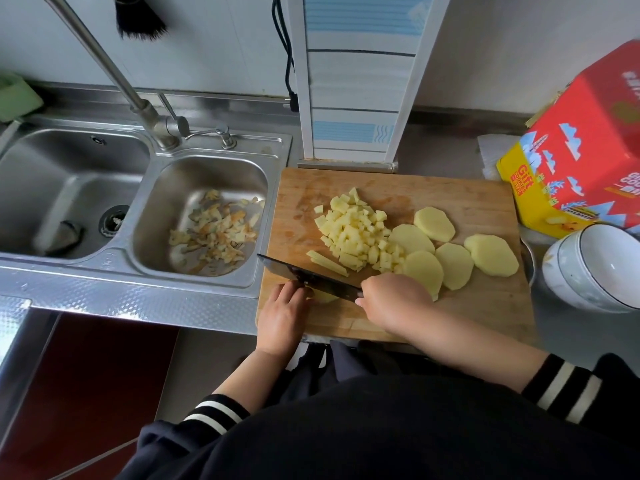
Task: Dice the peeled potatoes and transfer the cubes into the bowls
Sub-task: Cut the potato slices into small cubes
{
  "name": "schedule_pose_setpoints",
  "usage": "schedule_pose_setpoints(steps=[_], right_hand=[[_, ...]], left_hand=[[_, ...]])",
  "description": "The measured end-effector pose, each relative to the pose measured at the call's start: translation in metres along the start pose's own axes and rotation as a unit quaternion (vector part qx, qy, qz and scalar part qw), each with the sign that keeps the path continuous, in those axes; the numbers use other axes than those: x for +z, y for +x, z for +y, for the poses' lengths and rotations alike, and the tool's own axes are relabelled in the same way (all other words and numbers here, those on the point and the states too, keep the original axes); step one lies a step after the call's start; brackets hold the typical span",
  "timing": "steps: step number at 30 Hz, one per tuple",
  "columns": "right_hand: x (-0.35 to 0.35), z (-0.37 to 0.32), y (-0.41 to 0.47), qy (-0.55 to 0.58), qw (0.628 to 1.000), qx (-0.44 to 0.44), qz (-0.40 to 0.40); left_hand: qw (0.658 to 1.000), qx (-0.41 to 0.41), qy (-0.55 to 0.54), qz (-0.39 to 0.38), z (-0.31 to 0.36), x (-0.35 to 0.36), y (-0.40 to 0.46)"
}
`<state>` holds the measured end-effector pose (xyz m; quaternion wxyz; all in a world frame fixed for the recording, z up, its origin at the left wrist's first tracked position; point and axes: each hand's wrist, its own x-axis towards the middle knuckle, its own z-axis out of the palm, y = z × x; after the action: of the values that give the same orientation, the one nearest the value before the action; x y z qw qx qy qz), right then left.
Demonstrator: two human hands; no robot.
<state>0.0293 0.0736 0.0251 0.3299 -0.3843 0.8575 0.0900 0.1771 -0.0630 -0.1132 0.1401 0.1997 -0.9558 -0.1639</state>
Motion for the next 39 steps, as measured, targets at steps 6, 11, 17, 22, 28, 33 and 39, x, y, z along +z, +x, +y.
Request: schedule_pose_setpoints(steps=[6,11,17,22,28,33,39], right_hand=[[0.002,-0.003,0.007,-0.022,1.000,0.020,-0.004],[0.013,-0.001,0.009,0.000,1.000,0.025,-0.012],[0.008,0.020,0.015,0.102,0.994,0.035,-0.014],[0.011,0.020,0.009,0.103,0.994,0.028,0.019],[0.009,0.008,-0.005,0.040,0.999,-0.007,0.031],[0.010,0.002,-0.010,-0.001,0.999,-0.015,0.029],[0.011,-0.002,-0.011,-0.012,1.000,-0.010,0.024]], left_hand=[[1.000,0.013,-0.012,0.014,0.000,0.001,0.001],[1.000,0.016,-0.012,0.022,0.000,0.001,0.000],[0.999,0.023,-0.027,0.040,0.000,0.003,-0.001],[0.997,0.013,-0.058,0.047,-0.002,0.004,-0.006],[0.998,0.006,-0.044,0.032,-0.003,0.004,-0.007],[0.999,0.001,-0.037,0.024,-0.003,0.003,-0.007],[0.998,-0.003,-0.050,0.022,-0.002,0.002,-0.006]])
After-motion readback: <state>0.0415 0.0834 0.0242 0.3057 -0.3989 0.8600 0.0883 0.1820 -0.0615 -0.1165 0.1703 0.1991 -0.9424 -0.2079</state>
